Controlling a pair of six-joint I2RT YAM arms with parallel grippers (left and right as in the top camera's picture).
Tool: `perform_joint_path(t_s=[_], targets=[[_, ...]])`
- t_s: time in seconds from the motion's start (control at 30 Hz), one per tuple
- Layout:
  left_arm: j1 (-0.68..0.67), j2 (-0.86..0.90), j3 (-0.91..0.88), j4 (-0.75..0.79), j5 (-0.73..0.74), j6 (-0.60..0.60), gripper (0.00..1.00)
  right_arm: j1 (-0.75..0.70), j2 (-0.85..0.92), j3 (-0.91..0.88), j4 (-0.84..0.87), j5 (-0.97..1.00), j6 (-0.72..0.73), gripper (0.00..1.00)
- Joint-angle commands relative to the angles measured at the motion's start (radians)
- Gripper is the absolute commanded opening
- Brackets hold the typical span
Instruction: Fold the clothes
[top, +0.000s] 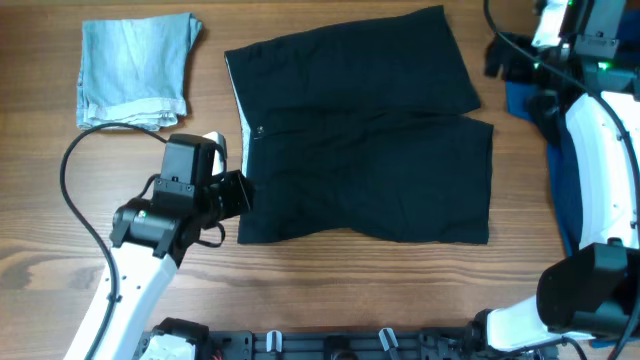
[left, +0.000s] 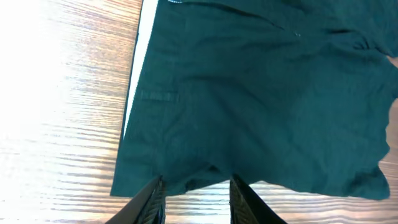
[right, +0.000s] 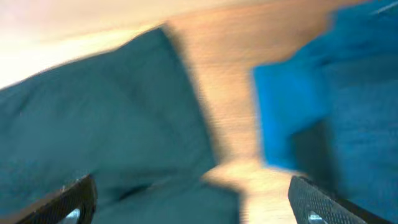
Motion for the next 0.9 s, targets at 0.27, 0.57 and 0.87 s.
perform_joint_path(t_s=[0.27, 0.57, 0.87], targets=[[-0.003, 0.052, 0.003, 0.030, -0.021, -0.008, 0.45, 0.000, 0.009, -0.122, -0.555, 0.052, 0.228, 0.97], [-0.003, 0.055, 0.003, 0.040, -0.024, -0.008, 0.48, -0.001, 0.009, -0.491, -0.396, 0.039, 0.341, 0.78], [-0.003, 0.055, 0.002, 0.038, -0.050, -0.007, 0.64, -0.008, 0.009, -0.690, -0.223, 0.023, 0.419, 0.76]])
